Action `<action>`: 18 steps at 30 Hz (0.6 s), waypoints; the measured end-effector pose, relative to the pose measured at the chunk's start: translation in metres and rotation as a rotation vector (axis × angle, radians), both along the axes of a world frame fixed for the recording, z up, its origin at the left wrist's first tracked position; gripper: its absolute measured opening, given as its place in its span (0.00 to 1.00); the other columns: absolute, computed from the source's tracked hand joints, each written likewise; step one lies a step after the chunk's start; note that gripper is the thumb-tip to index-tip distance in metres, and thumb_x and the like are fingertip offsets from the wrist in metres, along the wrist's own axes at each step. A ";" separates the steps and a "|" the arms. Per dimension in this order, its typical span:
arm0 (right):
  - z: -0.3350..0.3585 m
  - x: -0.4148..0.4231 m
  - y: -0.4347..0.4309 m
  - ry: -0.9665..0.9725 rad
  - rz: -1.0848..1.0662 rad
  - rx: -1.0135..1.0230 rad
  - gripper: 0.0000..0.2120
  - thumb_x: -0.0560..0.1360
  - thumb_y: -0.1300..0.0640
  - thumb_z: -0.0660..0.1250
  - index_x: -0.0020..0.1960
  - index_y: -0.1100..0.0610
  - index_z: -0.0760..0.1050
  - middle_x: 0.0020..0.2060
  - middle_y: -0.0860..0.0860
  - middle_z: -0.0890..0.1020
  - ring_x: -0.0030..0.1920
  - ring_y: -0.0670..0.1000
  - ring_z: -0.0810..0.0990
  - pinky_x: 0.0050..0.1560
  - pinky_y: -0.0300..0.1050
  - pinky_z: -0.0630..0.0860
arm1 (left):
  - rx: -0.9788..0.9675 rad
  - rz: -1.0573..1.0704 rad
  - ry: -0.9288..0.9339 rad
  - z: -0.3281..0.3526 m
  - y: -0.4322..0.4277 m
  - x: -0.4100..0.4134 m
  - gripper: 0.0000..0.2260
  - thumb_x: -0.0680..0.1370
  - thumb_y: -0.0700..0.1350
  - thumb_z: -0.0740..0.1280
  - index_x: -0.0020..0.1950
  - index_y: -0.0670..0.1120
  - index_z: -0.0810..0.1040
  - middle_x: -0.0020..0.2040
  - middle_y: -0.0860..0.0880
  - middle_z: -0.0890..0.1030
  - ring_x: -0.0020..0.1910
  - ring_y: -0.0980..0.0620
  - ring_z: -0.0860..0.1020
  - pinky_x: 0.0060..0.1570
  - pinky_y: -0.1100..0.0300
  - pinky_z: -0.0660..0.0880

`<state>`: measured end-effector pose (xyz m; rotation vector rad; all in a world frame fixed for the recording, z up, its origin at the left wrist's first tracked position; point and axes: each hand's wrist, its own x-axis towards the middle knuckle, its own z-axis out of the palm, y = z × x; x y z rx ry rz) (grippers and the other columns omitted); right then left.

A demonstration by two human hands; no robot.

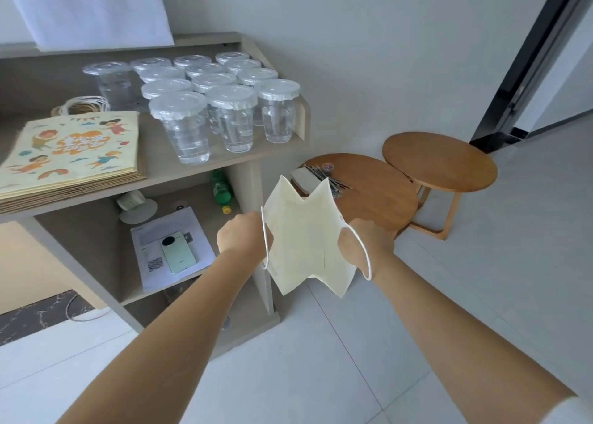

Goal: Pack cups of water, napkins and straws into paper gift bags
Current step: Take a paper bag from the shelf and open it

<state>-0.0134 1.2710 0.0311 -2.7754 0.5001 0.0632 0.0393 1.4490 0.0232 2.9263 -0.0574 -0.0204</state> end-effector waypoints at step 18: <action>-0.056 0.139 -0.218 0.103 -0.342 0.789 0.08 0.75 0.67 0.59 0.39 0.62 0.73 0.32 0.56 0.76 0.30 0.55 0.78 0.22 0.40 0.76 | -0.092 -0.096 0.283 -0.062 -0.202 0.147 0.06 0.75 0.41 0.60 0.41 0.42 0.74 0.34 0.47 0.75 0.29 0.51 0.72 0.30 0.63 0.70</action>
